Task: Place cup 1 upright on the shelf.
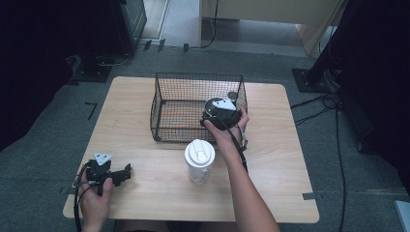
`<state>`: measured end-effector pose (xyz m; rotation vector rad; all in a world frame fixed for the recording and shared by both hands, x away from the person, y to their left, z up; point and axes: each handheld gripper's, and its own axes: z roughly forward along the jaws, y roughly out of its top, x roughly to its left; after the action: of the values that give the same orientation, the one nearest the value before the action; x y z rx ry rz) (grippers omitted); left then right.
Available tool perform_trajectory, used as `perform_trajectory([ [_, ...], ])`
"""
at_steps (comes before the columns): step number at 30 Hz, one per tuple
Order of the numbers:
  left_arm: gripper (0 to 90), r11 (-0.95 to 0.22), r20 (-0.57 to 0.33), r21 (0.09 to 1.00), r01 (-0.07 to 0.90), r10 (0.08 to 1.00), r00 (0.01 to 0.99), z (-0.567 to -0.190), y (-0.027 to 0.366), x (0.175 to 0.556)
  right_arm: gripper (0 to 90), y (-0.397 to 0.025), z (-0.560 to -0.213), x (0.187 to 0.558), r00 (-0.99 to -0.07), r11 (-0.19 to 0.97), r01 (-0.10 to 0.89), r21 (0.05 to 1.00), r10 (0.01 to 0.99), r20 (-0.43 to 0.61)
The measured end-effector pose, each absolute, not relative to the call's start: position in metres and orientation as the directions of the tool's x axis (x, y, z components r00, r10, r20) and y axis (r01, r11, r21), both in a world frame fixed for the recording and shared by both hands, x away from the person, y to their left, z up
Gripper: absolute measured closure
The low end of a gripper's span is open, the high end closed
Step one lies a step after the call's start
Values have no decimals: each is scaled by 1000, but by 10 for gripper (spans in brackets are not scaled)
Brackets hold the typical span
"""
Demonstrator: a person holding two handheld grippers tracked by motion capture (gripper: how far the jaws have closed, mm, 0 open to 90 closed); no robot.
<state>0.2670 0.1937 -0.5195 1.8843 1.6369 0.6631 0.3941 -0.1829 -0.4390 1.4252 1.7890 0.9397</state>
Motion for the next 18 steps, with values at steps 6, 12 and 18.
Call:
perform_trajectory([
  [6, 0, -105, 10, 688, 718, 991, 136, -520, 194, 267, 51, -186, -441, 385, -143, 103, 532, 840, 989, -30],
  [12, 0, -106, 10, 688, 718, 991, 136, -520, 194, 267, 0, -189, -444, 379, -172, 121, 541, 832, 985, -31],
  [18, 0, -107, 11, 687, 719, 991, 137, -519, 194, 267, 0, -191, -444, 373, -211, 158, 529, 834, 976, -52],
])
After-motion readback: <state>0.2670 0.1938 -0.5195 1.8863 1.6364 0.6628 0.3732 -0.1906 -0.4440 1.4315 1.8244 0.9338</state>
